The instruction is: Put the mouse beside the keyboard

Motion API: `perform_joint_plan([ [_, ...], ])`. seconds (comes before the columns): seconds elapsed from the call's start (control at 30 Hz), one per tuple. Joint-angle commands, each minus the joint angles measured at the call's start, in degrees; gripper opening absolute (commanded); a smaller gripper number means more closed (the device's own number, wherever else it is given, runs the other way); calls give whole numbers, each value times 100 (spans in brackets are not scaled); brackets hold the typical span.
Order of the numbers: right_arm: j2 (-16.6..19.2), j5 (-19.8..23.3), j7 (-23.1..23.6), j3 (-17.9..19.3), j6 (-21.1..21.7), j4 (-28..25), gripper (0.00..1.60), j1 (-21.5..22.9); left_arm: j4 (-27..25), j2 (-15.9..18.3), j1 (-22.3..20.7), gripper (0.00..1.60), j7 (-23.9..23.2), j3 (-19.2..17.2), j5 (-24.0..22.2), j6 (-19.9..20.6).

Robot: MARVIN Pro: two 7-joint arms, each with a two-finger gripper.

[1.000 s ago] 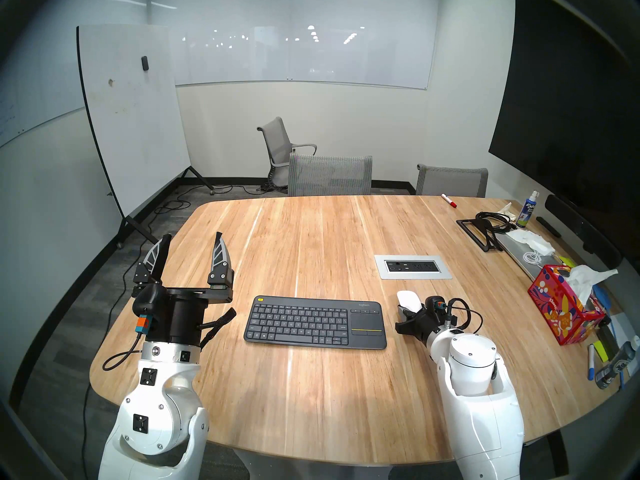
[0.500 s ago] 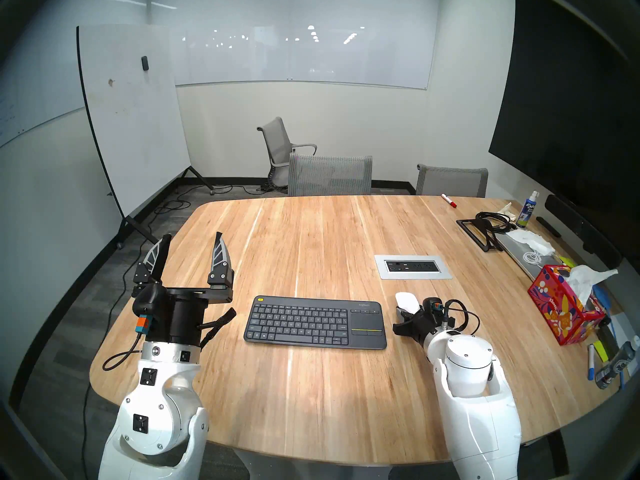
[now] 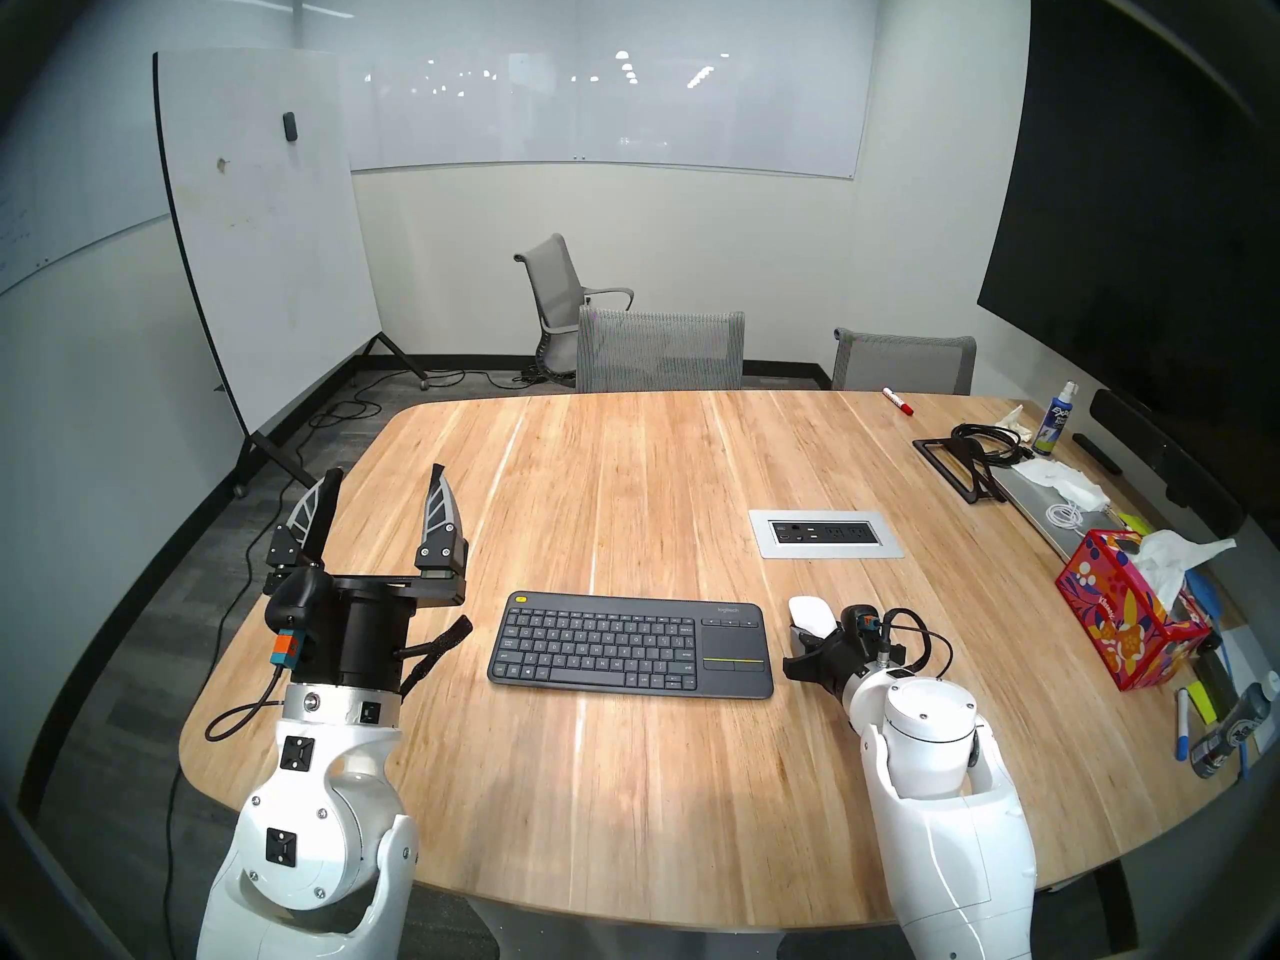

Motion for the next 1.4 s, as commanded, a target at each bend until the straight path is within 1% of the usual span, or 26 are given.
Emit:
perform_joint_plan([
  [0.0,26,-20,-12,-7,-68,-5,0,73,-117,7,0,160,-7,-1,1,-8],
  [0.2,18,-8,-54,-25,-55,16,0,68,-117,7,0,160,-7,-1,1,-7],
  [0.43,-56,33,-149,-1,62,-2,0,71,-117,7,0,160,-7,-1,1,-7],
  [0.83,1,35,-163,-18,56,34,0,102,-117,7,0,160,-7,-1,1,-7],
  [0.87,8,36,-156,-22,70,33,16,106,-117,7,0,160,-7,-1,1,-7],
  [0.9,8,36,-156,-22,70,33,16,106,-117,7,0,160,-7,-1,1,-7],
  [0.97,12,27,-161,-29,84,32,78,109,-117,7,0,160,-7,-1,1,-7],
  [1.0,15,28,-157,-31,89,33,160,111,-117,7,0,160,-7,-1,1,-7],
  [1.37,7,22,-229,-46,66,52,160,124,-117,7,-1,160,-7,-1,2,-8],
])
